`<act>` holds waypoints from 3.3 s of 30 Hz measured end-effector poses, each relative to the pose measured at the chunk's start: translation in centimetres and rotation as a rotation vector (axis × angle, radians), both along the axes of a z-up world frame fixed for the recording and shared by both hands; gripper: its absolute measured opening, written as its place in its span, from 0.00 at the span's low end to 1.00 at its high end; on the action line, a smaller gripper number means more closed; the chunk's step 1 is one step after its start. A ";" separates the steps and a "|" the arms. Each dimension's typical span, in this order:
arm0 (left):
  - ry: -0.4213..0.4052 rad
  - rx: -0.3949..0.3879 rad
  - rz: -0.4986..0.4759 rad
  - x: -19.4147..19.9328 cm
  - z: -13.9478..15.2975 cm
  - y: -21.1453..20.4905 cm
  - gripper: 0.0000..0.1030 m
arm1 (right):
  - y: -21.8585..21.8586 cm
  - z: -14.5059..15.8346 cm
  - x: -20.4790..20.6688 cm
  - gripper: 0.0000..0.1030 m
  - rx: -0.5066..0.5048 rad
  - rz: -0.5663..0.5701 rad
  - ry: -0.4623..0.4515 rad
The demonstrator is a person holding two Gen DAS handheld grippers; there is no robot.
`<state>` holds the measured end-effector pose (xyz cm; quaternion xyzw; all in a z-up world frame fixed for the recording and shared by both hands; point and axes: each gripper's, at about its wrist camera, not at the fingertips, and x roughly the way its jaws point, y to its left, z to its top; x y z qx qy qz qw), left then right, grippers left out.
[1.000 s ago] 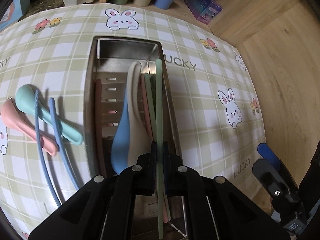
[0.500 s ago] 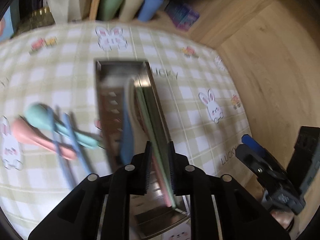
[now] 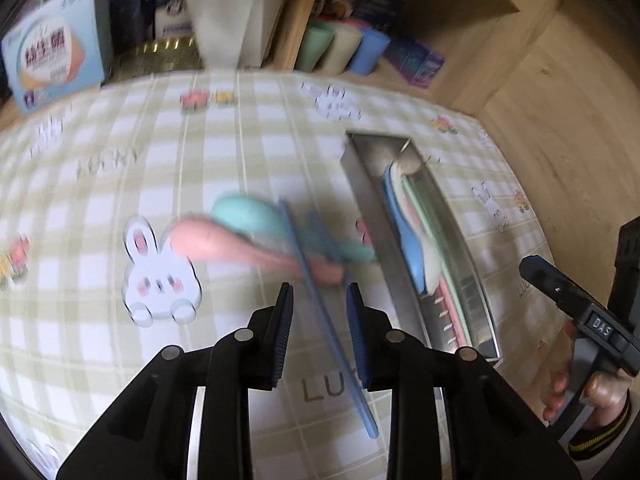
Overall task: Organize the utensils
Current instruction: 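Grasp a blue chopstick from the utensil pile with the left tool and lift, then grasp the pink spoon by its handle with the right tool while the left tool holds the blue chopstick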
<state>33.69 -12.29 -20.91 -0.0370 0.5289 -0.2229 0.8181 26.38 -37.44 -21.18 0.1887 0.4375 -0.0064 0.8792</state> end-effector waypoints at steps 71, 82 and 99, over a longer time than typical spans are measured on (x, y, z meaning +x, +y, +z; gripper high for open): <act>-0.076 0.036 0.040 -4.3 -4.2 -0.2 0.05 | 0.6 -1.7 -3.4 0.84 -0.010 -0.033 0.063; -0.140 0.032 0.123 -5.0 -2.3 4.2 0.05 | 4.1 -0.7 -2.2 0.84 -0.084 0.089 0.050; -0.121 -0.020 0.333 -5.5 -3.1 13.9 0.05 | 21.4 -1.3 7.1 0.32 -0.391 0.736 0.093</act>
